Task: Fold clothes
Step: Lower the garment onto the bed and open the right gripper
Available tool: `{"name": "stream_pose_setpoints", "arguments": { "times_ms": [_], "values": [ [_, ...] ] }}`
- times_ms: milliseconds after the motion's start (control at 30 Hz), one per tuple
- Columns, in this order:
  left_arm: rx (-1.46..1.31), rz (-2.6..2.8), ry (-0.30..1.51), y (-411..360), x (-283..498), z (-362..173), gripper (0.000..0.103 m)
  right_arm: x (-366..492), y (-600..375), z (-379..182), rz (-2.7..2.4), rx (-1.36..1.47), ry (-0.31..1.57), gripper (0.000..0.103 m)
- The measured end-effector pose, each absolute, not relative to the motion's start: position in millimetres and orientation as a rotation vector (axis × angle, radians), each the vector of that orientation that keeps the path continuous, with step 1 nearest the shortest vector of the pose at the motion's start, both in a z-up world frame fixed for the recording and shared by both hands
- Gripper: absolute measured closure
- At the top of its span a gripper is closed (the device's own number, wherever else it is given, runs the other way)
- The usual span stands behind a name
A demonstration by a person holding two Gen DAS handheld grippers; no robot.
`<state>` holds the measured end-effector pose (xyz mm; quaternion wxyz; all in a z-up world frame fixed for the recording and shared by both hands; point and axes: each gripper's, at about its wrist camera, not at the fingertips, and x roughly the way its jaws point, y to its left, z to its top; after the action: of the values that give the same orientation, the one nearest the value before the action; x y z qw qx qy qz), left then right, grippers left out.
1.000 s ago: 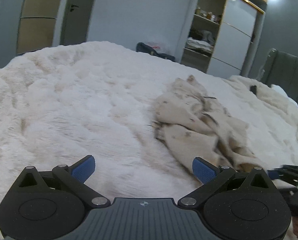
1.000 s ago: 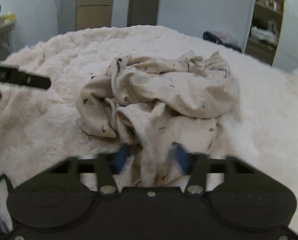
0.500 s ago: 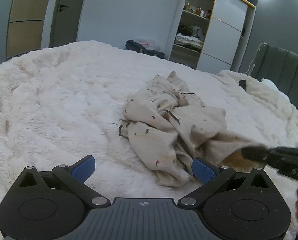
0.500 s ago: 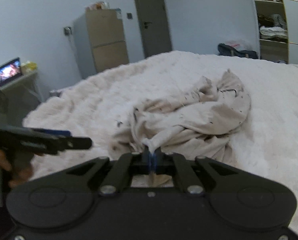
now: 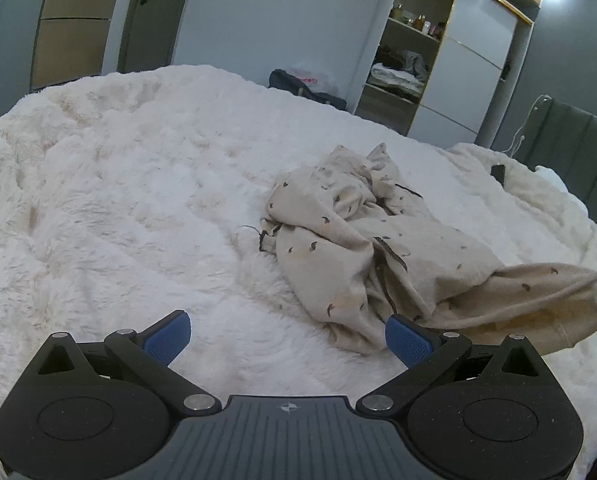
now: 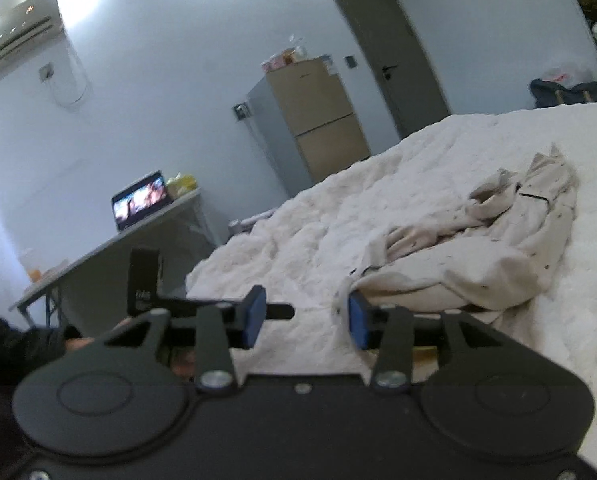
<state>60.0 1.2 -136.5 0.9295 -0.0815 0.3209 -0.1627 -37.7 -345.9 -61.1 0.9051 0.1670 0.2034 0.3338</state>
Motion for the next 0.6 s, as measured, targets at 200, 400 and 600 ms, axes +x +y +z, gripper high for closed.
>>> {"name": "stream_pose_setpoints", "arguments": {
  "times_ms": [200, 400, 600],
  "values": [
    [-0.198, -0.400, 0.667, -24, 75, -128, 0.000, -40, -353, -54, 0.734, 0.369, 0.362, 0.054],
    [-0.240, -0.410, 0.698, -58, 102, -119, 0.000, -65, -343, -49, 0.957, 0.210, 0.403, 0.054],
    [-0.191, -0.401, 0.723, -84, 112, -115, 0.000, -61, -375, -54, 0.738, 0.272, 0.399, 0.051]
  ]
}}
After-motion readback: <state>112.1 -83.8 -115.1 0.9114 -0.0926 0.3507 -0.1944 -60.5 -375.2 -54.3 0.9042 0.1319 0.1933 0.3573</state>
